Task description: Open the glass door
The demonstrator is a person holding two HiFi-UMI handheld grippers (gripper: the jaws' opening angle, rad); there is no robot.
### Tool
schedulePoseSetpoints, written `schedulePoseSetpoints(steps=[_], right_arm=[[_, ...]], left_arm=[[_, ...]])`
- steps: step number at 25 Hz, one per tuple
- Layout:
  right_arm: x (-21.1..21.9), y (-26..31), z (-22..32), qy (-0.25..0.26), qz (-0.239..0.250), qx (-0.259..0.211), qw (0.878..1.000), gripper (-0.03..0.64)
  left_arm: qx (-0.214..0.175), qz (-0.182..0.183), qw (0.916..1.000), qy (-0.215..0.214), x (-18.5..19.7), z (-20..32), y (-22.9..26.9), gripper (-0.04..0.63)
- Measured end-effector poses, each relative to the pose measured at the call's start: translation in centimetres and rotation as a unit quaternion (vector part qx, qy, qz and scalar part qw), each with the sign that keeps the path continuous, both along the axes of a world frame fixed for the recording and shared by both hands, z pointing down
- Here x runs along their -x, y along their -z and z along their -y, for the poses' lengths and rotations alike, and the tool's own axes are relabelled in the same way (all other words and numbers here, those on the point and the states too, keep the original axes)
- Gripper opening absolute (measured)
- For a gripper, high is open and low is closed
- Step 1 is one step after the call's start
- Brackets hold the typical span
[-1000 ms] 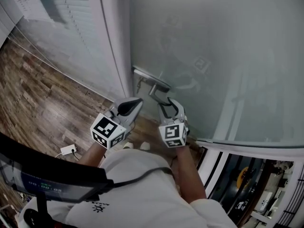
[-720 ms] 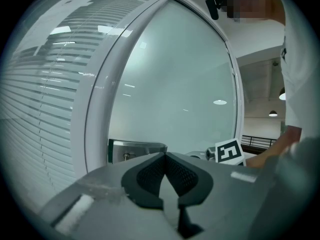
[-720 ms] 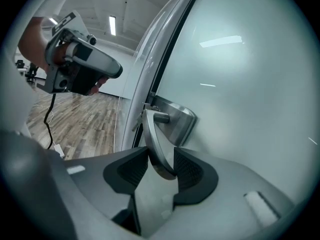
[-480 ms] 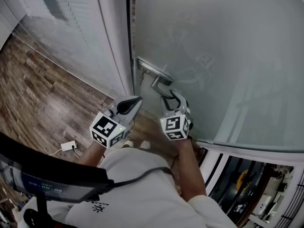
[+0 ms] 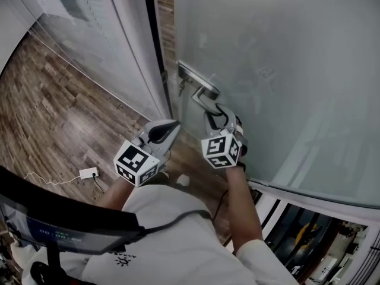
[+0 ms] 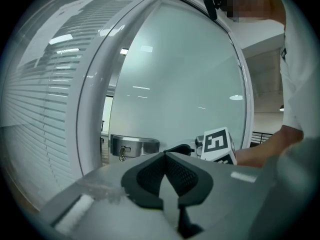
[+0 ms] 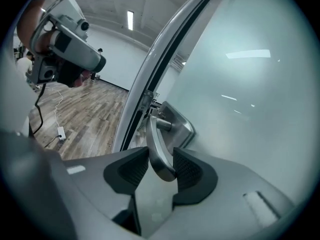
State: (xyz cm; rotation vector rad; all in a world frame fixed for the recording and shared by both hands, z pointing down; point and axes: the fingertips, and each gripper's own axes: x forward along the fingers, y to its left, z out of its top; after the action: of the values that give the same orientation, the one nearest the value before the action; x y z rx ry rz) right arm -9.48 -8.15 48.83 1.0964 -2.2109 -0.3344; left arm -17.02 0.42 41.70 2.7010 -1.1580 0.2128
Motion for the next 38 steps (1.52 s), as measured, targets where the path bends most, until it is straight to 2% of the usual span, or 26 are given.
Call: schedulePoseSetpoints(steps=[12,21,26,29,34,38], right_arm=[[-0.9,0.2,3.3,0.006,0.025,0.015,1.000,0.150],[-1.8,-0.5,6.8,-0.027,0.028,0.022,0.999,0.150],[-4.8,-0.2,12.1,-0.046,0.030,0.022,0.998,0.147],[-5.3,-0.6,12.4,-0.060,0.028,0.018,0.998,0.147],[-5.0,-0.8,12.7,-0.074,0.030,0.014,0.997,0.147],[-8.2,-0.1,16.2,-0.084,0.036,0.016,0.996,0.146]], left_arm=[[-0.005,0.006,1.0000,-0.001,-1.8,2.0,0.5,0.003],[-0.020,0.012,0.9975,-0.066,-4.0,6.3,0.6,0.003],[-0.021,0.017,0.9902,-0.137,-8.4,11.9,0.9,0.003],[-0.037,0.021,0.9825,-0.181,-9.4,11.5,0.7,0.003],[-0.049,0.021,0.9719,-0.229,-9.8,10.2,0.5,0.003],[-0.036,0.018,0.9630,-0.266,-13.1,12.8,0.5,0.003]])
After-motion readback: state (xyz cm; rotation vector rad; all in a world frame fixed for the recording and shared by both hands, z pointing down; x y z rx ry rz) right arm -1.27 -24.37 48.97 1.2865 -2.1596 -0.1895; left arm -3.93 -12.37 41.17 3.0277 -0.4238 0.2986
